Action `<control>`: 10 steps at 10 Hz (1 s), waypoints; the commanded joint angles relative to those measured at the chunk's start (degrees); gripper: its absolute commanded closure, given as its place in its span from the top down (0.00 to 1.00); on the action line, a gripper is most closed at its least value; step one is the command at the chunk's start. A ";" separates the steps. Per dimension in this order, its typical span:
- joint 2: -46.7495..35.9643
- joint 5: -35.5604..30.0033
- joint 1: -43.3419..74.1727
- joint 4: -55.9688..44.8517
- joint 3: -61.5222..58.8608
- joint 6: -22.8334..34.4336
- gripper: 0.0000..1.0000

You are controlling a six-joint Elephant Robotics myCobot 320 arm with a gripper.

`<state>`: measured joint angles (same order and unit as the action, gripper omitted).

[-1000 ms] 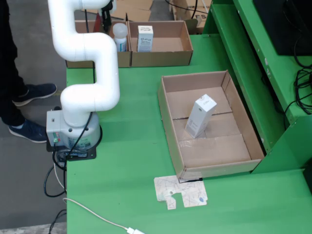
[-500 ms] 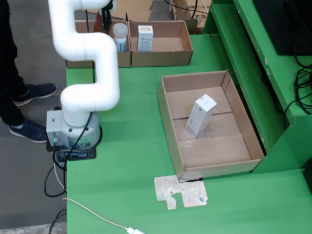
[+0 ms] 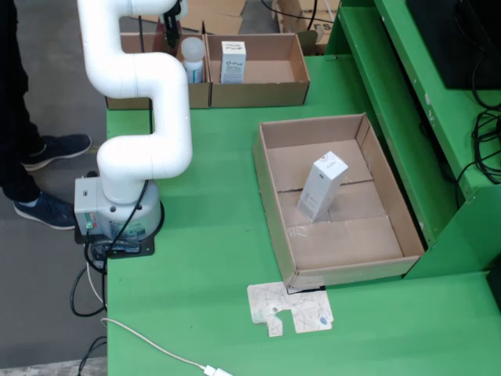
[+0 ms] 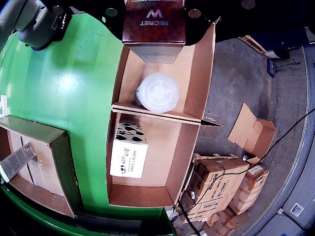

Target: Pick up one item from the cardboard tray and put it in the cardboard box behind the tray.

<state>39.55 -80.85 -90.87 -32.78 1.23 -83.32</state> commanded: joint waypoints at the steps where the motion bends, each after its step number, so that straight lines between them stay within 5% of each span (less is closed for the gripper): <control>1: -0.90 1.27 -0.22 0.77 -1.23 -1.70 0.00; 10: 0.10 0.41 1.62 -2.11 -1.23 -3.60 0.00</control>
<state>40.25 -80.15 -90.00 -35.59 1.23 -86.66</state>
